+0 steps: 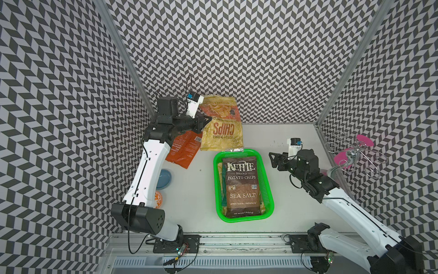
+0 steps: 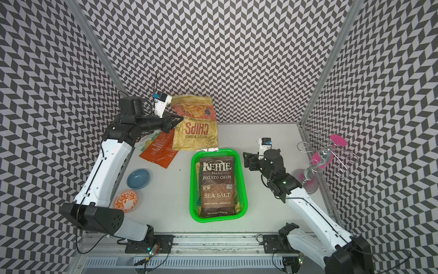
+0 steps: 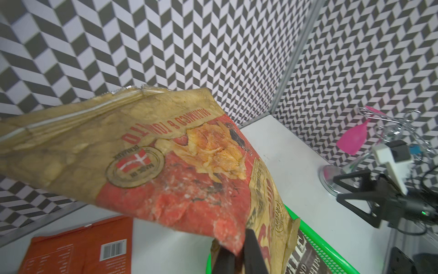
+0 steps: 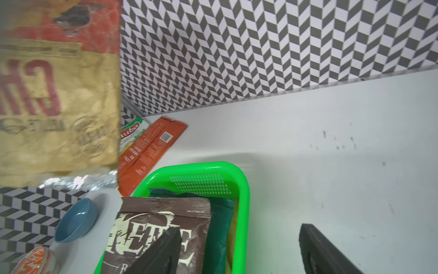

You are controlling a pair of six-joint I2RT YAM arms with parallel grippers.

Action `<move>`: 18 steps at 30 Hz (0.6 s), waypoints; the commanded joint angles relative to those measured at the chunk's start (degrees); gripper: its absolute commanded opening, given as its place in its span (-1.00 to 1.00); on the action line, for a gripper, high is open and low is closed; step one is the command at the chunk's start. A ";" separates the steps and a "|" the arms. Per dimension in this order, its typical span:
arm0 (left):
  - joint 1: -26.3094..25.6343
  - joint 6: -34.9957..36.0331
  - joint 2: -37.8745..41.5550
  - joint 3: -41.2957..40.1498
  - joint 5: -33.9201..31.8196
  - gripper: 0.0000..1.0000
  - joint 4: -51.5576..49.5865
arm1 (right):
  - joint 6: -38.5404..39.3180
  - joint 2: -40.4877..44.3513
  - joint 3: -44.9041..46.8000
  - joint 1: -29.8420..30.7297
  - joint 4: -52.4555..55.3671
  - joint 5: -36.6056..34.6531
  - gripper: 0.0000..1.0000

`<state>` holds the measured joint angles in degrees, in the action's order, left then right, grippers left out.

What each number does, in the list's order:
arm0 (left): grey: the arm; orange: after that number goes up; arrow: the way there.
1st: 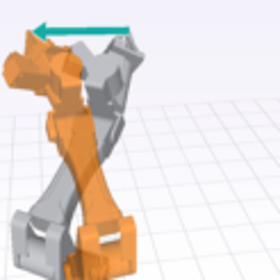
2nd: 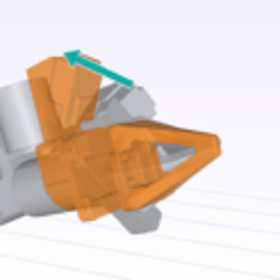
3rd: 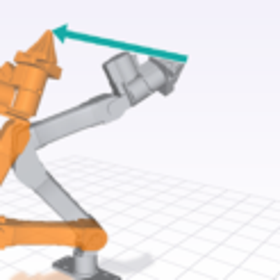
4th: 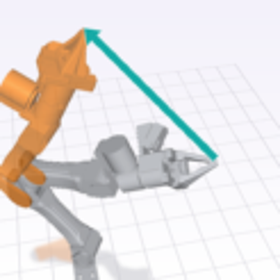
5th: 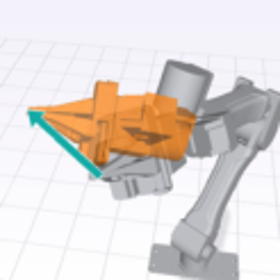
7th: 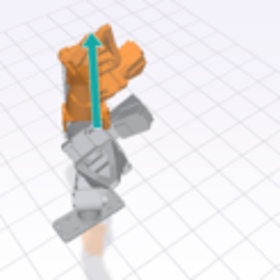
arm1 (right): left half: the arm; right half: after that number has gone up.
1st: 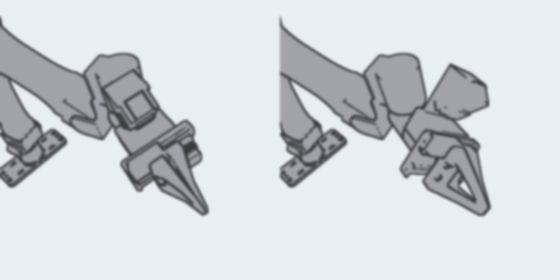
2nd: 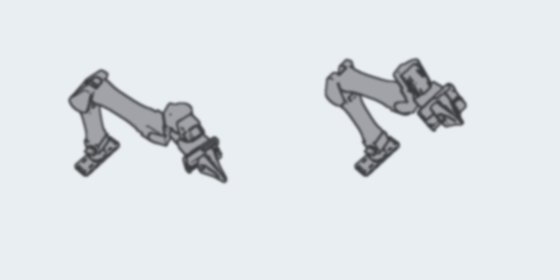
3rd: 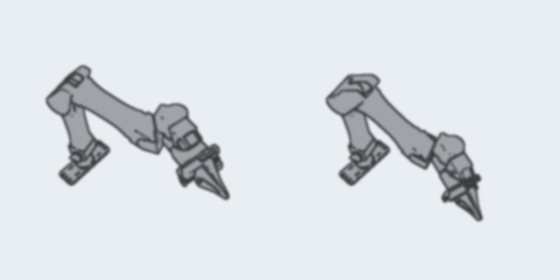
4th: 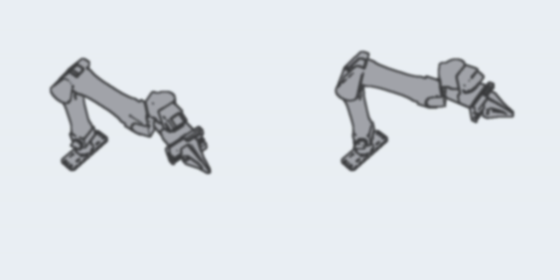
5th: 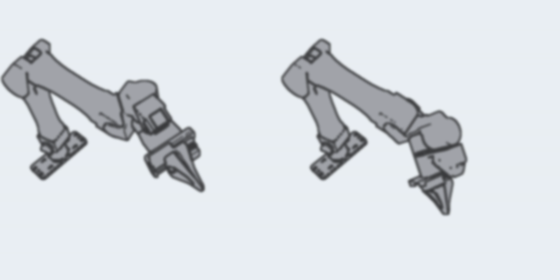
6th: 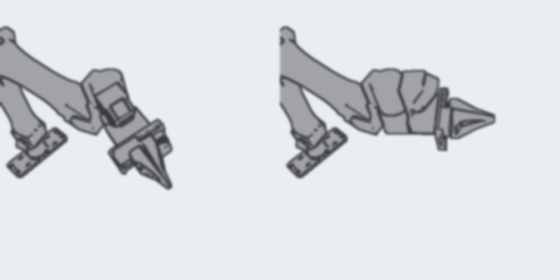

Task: Put the potato chips into the basket
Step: Pick up the potato chip from the center of the board, then place the potato chip in the basket.

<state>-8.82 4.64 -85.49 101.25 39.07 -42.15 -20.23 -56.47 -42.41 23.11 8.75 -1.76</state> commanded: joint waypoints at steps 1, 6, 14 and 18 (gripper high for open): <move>-1.90 0.34 3.06 -2.32 5.33 -1.00 -1.39 | -0.69 4.05 0.69 -1.85 -0.82 -1.58 0.64; -5.60 -3.81 9.05 -12.29 8.57 -1.00 2.75 | 0.77 5.67 0.32 -3.24 0.88 -1.76 0.64; -9.14 -17.57 22.05 -34.27 10.46 -1.00 18.66 | -0.26 5.71 0.95 -3.34 0.23 0.28 0.64; -11.71 -20.72 23.29 -39.78 9.09 -1.00 20.00 | -0.85 5.50 1.45 -3.30 -0.53 1.86 0.64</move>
<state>-19.07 -11.42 -63.35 63.48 47.31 -29.23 -20.45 -51.22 -41.78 20.05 10.68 -1.48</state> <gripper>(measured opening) 0.074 0.820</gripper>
